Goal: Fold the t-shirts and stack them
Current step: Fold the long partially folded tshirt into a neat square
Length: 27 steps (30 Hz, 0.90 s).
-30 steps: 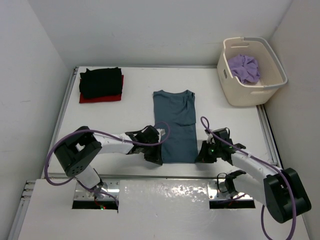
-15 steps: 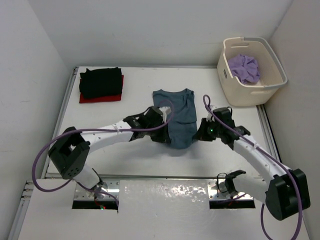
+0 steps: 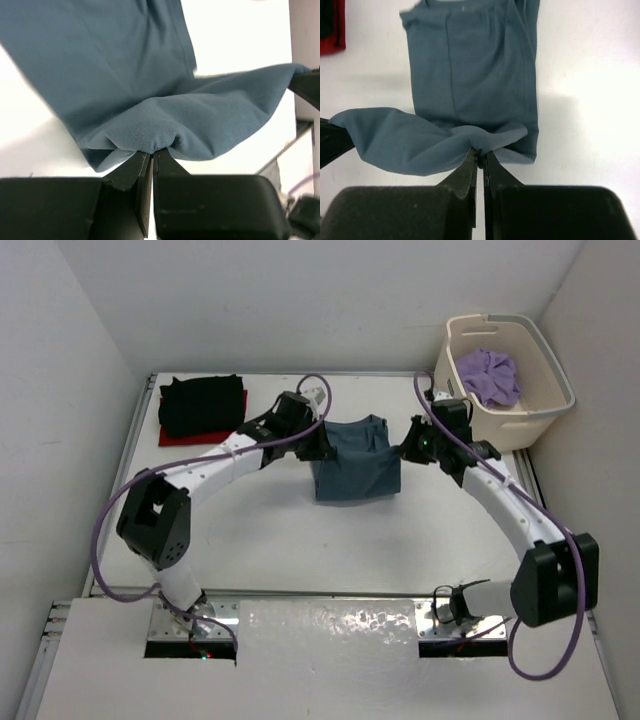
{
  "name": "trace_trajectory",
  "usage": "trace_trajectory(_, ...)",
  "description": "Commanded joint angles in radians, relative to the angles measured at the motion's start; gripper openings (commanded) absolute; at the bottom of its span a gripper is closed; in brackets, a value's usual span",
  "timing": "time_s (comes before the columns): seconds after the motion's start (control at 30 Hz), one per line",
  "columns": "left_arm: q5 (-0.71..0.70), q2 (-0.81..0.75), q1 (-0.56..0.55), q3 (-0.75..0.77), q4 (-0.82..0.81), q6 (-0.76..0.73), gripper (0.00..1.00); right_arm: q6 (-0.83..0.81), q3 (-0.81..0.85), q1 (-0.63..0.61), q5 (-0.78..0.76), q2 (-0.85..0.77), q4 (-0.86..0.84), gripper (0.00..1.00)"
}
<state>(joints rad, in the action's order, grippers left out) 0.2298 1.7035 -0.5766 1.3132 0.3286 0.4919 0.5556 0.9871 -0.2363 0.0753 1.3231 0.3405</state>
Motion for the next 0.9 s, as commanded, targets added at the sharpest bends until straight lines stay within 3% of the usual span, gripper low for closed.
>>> trace_trajectory(0.0, 0.005, 0.047, 0.064, 0.104, -0.022, -0.03, 0.0, -0.04, 0.119, 0.025, -0.022, 0.085, -0.061, 0.0)
trace_trajectory(0.23, 0.002, 0.188, 0.15, 0.308, 0.015, -0.075, 0.0, -0.043, 0.316, 0.057, 0.04, 0.297, -0.093, 0.0)
trace_trajectory(0.87, 0.065, 0.541, 0.248, 0.633, 0.006, -0.085, 0.0, -0.045, 0.792, 0.063, 0.032, 0.828, -0.055, 0.0)
